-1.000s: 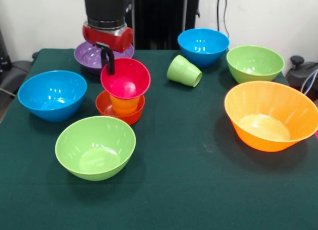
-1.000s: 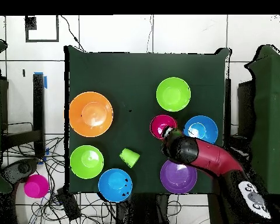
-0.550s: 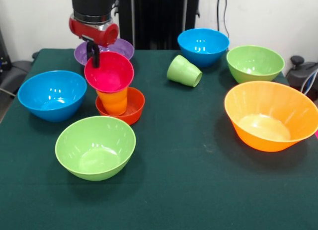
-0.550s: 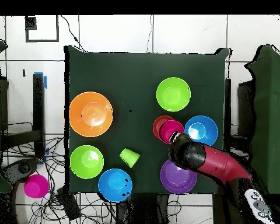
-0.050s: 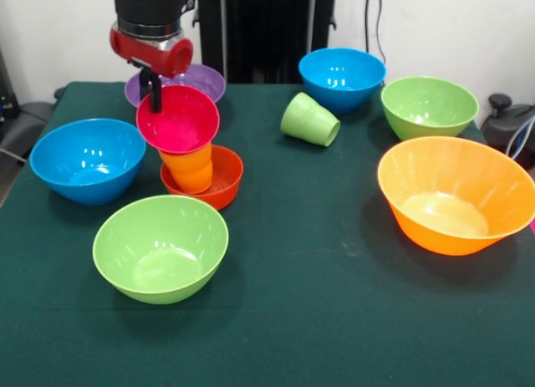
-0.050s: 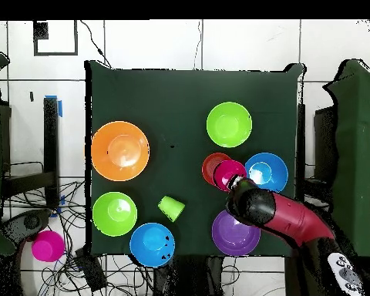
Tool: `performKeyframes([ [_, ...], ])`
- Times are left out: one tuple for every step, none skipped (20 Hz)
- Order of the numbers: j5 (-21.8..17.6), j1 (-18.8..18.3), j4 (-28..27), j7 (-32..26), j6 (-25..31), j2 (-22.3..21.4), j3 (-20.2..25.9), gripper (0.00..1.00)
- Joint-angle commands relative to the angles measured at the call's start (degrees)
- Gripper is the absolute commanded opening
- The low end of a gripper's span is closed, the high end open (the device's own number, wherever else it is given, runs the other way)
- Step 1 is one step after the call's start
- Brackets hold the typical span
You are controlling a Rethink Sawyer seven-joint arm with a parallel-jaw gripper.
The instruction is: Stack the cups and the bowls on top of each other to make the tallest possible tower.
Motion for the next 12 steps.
performKeyframes([
  [-0.01,-2.35,4.16,5.24,-5.11,2.62,7.91,0.0],
  [0.18,-2.72,4.52,5.35,-5.18,2.58,8.61,0.0],
  [0.36,-3.1,4.88,5.47,-5.24,2.55,9.31,0.0],
  [0.34,-3.22,5.02,5.56,-5.41,2.51,9.6,0.0],
  [0.48,-3.25,5.13,5.73,-5.27,2.5,9.79,0.0],
  [0.47,-3.4,5.16,5.69,-5.27,2.51,10.02,0.0],
  [0.45,-3.55,5.2,5.66,-5.26,2.52,10.24,0.0],
  [0.39,-3.76,5.3,5.59,-5.25,2.52,10.46,0.0],
  [0.39,-3.6,5.28,5.69,-5.17,2.48,10.38,0.0],
  [0.43,-3.54,5.27,5.75,-5.01,2.43,10.36,0.0],
  [0.47,-3.49,5.27,5.82,-4.85,2.39,10.33,0.0],
  [0.57,-3.57,5.44,5.91,-4.8,2.36,10.48,0.0],
])
